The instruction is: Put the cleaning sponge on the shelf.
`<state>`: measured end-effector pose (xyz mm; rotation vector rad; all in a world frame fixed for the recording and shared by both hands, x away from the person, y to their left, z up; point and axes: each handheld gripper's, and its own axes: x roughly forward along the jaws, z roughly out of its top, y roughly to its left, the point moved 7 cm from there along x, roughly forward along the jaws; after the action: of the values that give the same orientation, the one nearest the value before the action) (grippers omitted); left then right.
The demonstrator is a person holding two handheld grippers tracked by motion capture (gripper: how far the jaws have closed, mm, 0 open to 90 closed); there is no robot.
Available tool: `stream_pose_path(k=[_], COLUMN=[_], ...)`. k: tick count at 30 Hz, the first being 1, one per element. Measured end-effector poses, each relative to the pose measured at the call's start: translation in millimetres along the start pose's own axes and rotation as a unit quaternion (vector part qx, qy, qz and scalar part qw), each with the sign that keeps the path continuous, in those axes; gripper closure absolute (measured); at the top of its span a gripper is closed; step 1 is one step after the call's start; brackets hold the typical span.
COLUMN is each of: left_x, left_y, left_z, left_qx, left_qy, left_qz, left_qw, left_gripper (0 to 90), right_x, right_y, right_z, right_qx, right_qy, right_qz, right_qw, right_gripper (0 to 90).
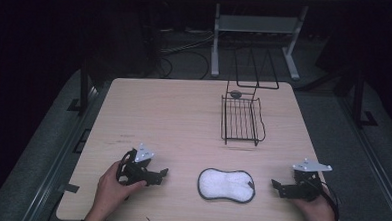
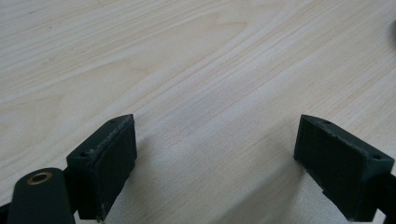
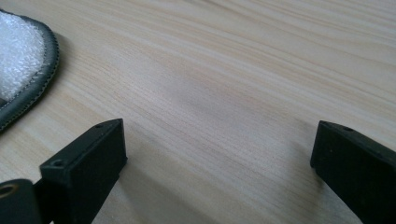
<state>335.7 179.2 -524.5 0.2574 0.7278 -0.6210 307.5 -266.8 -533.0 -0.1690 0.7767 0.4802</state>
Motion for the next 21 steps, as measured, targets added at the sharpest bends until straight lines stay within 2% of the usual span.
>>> stream_pose_path(k=[5, 8, 9, 12, 15, 16, 17, 18, 19, 21], left_x=[0.0, 0.0, 0.0, 0.0, 0.0, 0.0, 0.0, 0.0, 0.0, 0.0], left_y=[0.0, 0.0, 0.0, 0.0, 0.0, 0.0, 0.1, 0.1, 0.0, 0.0], left_z=[0.0, 0.0, 0.0, 0.0, 0.0, 0.1, 0.0, 0.0, 0.0, 0.0], left_qx=[0.0, 0.0, 0.0, 0.0, 0.0, -0.001, 0.0, 0.0, 0.0, 0.0], left_qy=[0.0, 0.0, 0.0, 0.0, 0.0, 0.0, 0.0, 0.0, 0.0, 0.0], left_qz=[0.0, 0.0, 0.0, 0.0, 0.0, -0.001, 0.0, 0.0, 0.0, 0.0], left_qw=[1.0, 1.0, 1.0, 1.0, 1.0, 1.0, 1.0, 1.0, 1.0, 1.0], left_gripper=[12.3, 12.2, 12.2, 12.2, 12.2, 12.2, 12.3, 12.2, 12.2, 12.2], right_x=[-0.4, -4.7, -4.7, -9.2, -13.7, -14.6, -16.3, -17.1, -17.1, -19.0], right_y=[0.2, 1.1, 1.1, 3.6, 10.8, 14.2, 21.2, 25.1, 25.1, 32.9], right_z=[-0.2, 0.6, 0.6, 4.4, 9.0, 10.3, 12.5, 13.7, 13.7, 17.1], right_qx=[0.0, 0.007, 0.007, 0.009, 0.005, 0.003, -0.004, -0.007, -0.007, -0.015], right_qy=[0.0, 0.006, 0.006, 0.0, -0.008, -0.009, -0.01, -0.01, -0.01, -0.013], right_qz=[0.0, 0.006, 0.006, 0.011, 0.03, 0.039, 0.053, 0.061, 0.061, 0.077], right_qw=[1.0, 0.9999, 0.9999, 0.9999, 0.9995, 0.9992, 0.9986, 0.9981, 0.9981, 0.9968], right_gripper=[3.7, 9.4, 14.0, 17.2, 26.0, 30.4, 39.5, 44.3, 44.3, 54.8])
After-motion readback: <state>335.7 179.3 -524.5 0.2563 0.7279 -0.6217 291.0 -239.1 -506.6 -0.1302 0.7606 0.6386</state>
